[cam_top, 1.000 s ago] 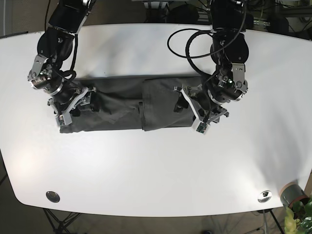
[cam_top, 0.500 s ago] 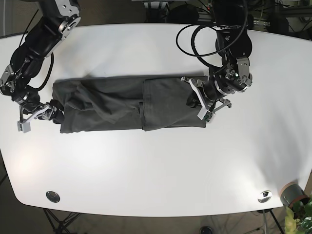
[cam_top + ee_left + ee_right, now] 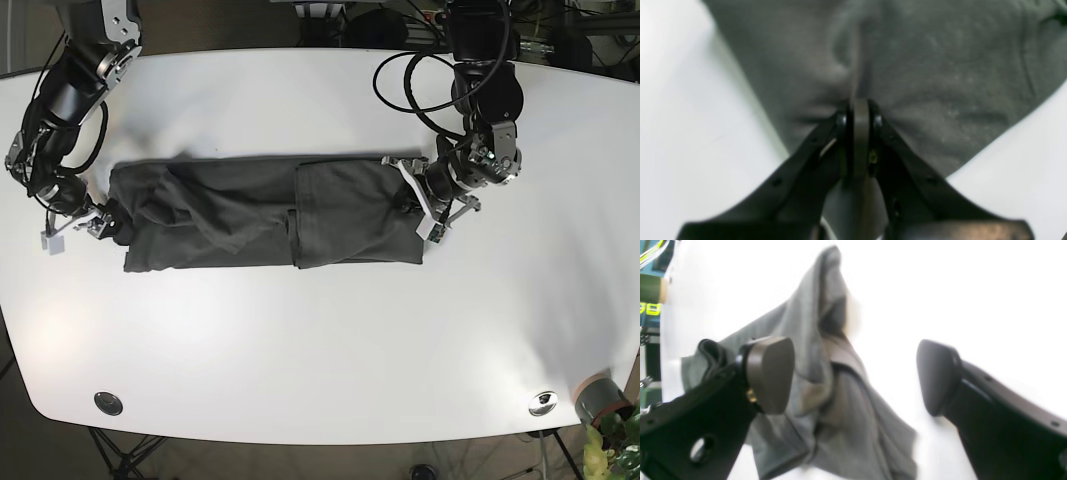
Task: Fold the T-shirt properly
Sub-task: 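Release and reposition both grippers on the strip ends, then fold the strip ends inward with both grippers toward each other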
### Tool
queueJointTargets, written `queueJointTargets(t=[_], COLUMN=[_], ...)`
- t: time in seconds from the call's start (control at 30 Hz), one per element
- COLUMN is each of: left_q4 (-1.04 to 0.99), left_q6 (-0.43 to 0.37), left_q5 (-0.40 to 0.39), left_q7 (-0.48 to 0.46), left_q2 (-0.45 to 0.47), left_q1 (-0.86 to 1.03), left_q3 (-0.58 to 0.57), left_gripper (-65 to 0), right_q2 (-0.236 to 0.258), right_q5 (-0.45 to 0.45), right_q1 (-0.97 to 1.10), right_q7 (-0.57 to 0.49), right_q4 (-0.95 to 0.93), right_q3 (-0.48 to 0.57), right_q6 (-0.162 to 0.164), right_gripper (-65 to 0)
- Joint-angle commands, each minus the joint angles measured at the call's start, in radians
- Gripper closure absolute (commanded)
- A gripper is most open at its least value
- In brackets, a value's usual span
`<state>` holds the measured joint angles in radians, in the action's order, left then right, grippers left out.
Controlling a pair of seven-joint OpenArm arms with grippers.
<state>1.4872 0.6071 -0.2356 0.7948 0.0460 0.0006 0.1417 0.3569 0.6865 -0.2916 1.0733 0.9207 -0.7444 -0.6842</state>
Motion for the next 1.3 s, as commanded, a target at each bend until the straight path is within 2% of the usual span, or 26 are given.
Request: queueJointTargets(t=[0.0,0.2,0.33,0.43,0.53,0.67,0.7,0.8,0.97,1.0,1.1,1.17,1.27], left_q4=[0.088,0.200,0.208,0.155,0.079,-0.009,-0.038,-0.078,-0.084,-0.084,-0.084,-0.086,-0.086], left_q6=[0.004,0.004,-0.002,-0.003,-0.002,0.000,0.000,0.000,0.000,0.000,-0.002,-0.003,-0.003], left_q5=[-0.009,-0.009,-0.005,-0.003,-0.003,-0.001,-0.001,-0.001,-0.001,-0.001,0.000,0.000,0.000], left_q7=[-0.010,-0.010,-0.010,-0.013,-0.016,-0.018,-0.021,-0.039,-0.044,-0.044,-0.044,-0.044,-0.044], left_q2=[0.005,0.002,0.005,0.005,0.007,0.009,0.009,0.009,0.007,0.007,0.002,-0.001,-0.005], left_q1=[-0.012,0.014,0.012,0.006,-0.009,-0.029,-0.037,-0.041,-0.040,-0.040,-0.040,-0.040,-0.041], left_q3=[0.000,0.000,0.000,0.002,0.002,0.002,0.002,0.002,-0.001,-0.003,-0.004,-0.004,-0.023], left_gripper=[0.0,0.0,0.0,0.0,0.0,0.0,0.0,0.0,0.0,0.0,0.0,0.0,0.0], right_q2=[-0.005,-0.046,-0.048,-0.080,-0.097,-0.103,-0.103,-0.098,-0.101,-0.101,-0.101,-0.103,-0.104], right_q5=[0.026,0.025,0.031,0.025,0.025,0.025,0.025,0.029,0.026,0.026,0.028,0.028,0.028], right_q1=[0.004,0.012,0.022,0.033,0.047,0.048,0.048,0.048,0.085,0.096,0.136,0.164,0.190], right_q7=[-0.011,-0.011,-0.011,-0.011,-0.011,-0.012,-0.012,-0.012,-0.006,-0.006,0.021,0.037,0.043], right_q4=[0.019,0.019,0.045,0.097,0.136,0.150,0.151,0.157,0.332,0.369,0.532,0.628,0.734], right_q3=[0.000,0.006,0.092,0.112,0.107,0.110,0.112,0.112,0.112,0.113,0.113,0.115,0.151], right_q6=[-0.014,-0.014,-0.014,-0.014,-0.009,0.039,0.045,0.051,0.060,0.073,0.159,0.189,0.206], right_gripper=[-54.7,-54.5,-54.5,-52.8,-43.1,-25.7,-18.2,-1.9,-2.2,-2.1,-2.1,-2.1,-2.1])
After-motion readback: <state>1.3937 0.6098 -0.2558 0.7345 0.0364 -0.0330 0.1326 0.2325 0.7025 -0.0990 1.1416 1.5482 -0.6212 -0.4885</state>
